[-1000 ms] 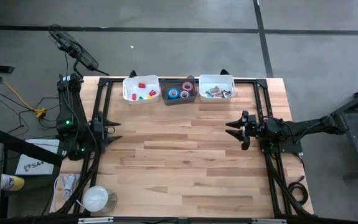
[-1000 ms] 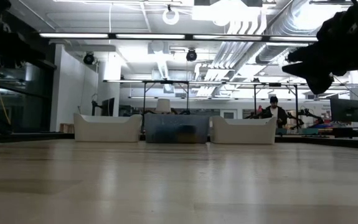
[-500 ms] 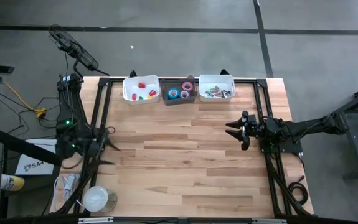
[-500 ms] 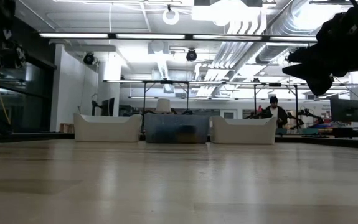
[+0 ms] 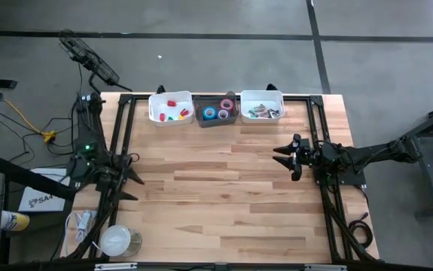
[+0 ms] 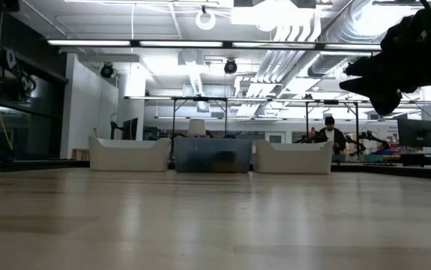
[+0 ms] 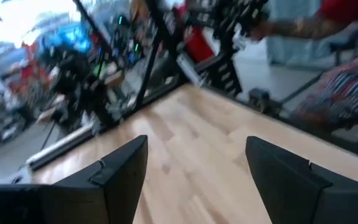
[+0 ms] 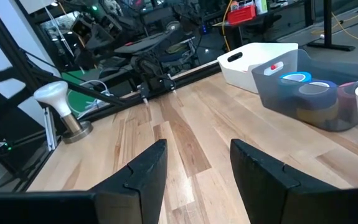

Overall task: Pick and place Stapler, Stapler remover, tape
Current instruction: Return to Home Position

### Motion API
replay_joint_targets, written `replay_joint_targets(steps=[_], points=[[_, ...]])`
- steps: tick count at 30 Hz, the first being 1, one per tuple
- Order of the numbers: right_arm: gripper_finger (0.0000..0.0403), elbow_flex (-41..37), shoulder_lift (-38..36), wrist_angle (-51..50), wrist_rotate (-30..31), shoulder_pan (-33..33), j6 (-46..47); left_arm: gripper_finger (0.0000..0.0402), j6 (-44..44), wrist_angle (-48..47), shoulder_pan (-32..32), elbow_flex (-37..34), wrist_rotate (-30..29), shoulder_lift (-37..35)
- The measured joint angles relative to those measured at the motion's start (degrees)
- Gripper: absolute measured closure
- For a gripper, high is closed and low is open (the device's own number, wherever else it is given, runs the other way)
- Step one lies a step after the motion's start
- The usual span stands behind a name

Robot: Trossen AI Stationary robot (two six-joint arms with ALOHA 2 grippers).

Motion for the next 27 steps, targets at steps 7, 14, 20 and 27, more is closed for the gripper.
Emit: replay_joint_targets(steps=[7, 14, 20, 27], points=[[0.0236, 0.0, 0.02, 0.04, 0.01, 0.0, 0.17, 0.0136, 14.13, 14.16, 0.0, -9.26, 6.25, -10.05], [0.0236, 0.0, 0.02, 0.09, 0.19, 0.0, 0.38, 0.0136, 26.54, 22.04, 0.55, -11.5, 10.51, -13.75], [0.0236, 0.0, 0.01, 0.07, 1.5, 0.0, 0.26, 0.0136, 25.18, 23.27, 8.85, -13.61, 19.91, -13.78], [0.0236, 0.0, 0.0, 0.09, 1.53, 0.0, 0.17, 0.0136, 19.55, 24.58, 26.3, -16.57, 36.88, -13.83]])
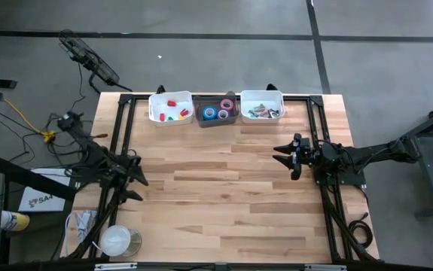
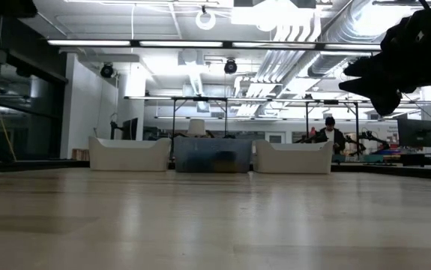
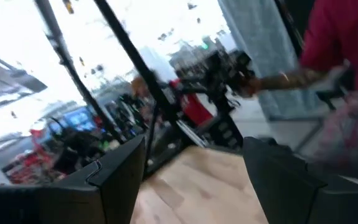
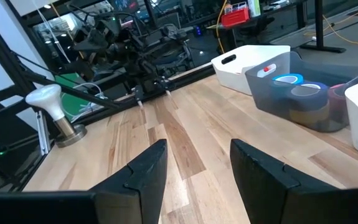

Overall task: Pick and place Stapler, Stapler remover, tape
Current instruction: Return to Home Position

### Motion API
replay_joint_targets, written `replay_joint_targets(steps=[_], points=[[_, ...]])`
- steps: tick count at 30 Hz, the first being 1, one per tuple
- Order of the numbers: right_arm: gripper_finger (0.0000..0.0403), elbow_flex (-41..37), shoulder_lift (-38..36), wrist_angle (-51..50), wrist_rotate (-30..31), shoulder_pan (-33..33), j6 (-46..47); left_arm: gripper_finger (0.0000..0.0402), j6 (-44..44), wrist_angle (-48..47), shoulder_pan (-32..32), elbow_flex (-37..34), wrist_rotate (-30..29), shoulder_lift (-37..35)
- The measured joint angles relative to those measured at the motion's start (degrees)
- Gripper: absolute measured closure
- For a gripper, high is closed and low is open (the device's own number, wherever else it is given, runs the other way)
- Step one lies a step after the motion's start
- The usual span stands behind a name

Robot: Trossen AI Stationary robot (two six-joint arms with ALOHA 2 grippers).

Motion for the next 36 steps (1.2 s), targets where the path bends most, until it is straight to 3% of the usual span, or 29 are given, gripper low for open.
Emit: replay_joint_targets(steps=[4, 8, 14, 17, 19, 27, 36], points=[[0.0236, 0.0, 0.02, -0.02, 0.0, -0.01, 0.0, 0.0136, 0.69, -0.94, 8.8, 0.11, 9.15, 0.06], [0.0236, 0.0, 0.02, 0.0, -0.44, 0.0, -0.22, 0.0136, -0.9, -6.55, 17.44, 0.15, 11.0, 0.08], [0.0236, 0.0, 0.02, -0.99, -0.45, 0.0, -0.44, 0.0136, -3.8, -6.78, 27.72, 0.15, 25.53, 0.04], [0.0236, 0.0, 0.02, -0.98, -0.42, 0.0, -1.6, 0.0136, -12.46, -6.98, 32.34, 0.15, 19.76, 0.06], [0.0236, 0.0, 0.02, -0.93, -0.34, 0.0, -3.0, 0.0136, -13.77, -9.2, 35.05, 0.15, 17.73, 0.04], [0.0236, 0.0, 0.07, -0.94, 3.79, 0.0, -5.88, 0.0136, -11.17, -13.75, 42.45, 0.28, 19.46, 1.07], [0.0236, 0.0, 0.07, -0.96, 4.52, -0.01, -5.86, 0.0136, -9.5, -14.16, 44.19, 0.3, 19.33, 0.96]])
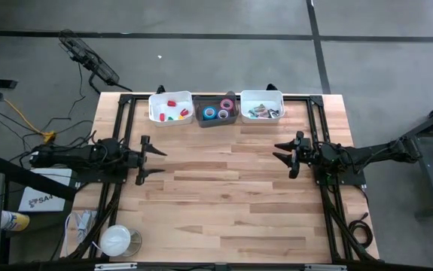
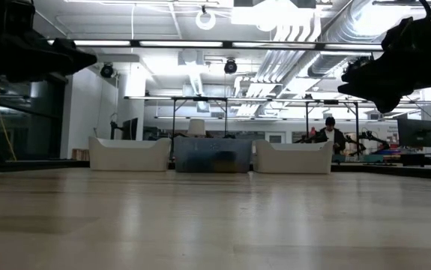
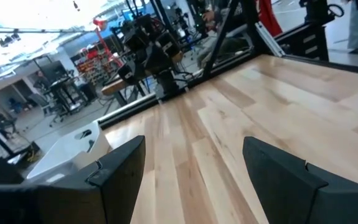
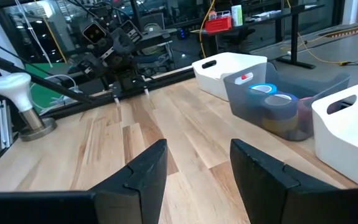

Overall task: Pick and place Stapler, Stapler remover, tape
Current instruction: Return to Home Position

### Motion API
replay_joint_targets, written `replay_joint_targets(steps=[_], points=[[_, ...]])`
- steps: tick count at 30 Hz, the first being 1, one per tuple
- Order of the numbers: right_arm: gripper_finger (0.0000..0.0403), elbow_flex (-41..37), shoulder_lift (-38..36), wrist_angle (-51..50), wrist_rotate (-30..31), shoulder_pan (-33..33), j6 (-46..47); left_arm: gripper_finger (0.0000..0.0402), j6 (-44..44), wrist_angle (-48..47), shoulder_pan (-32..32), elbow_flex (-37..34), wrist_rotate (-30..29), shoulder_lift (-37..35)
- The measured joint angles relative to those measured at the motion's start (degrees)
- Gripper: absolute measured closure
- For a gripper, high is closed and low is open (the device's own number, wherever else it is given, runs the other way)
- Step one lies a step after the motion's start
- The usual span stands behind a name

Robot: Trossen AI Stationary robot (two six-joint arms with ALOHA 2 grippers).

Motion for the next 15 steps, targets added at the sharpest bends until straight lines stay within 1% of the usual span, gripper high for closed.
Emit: replay_joint_targets(steps=[7, 15], points=[[0.0236, 0.0, 0.0, 0.0, 0.0, 0.01, 0.0, 0.0136, 1.6, 0.12, 0.0, -0.03, -1.79, 0.0], [0.0236, 0.0, 0.0, 0.0, 0.0, 0.0, 0.0, 0.0136, 1.67, 1.05, 0.0, -0.17, -2.08, 0.0]])
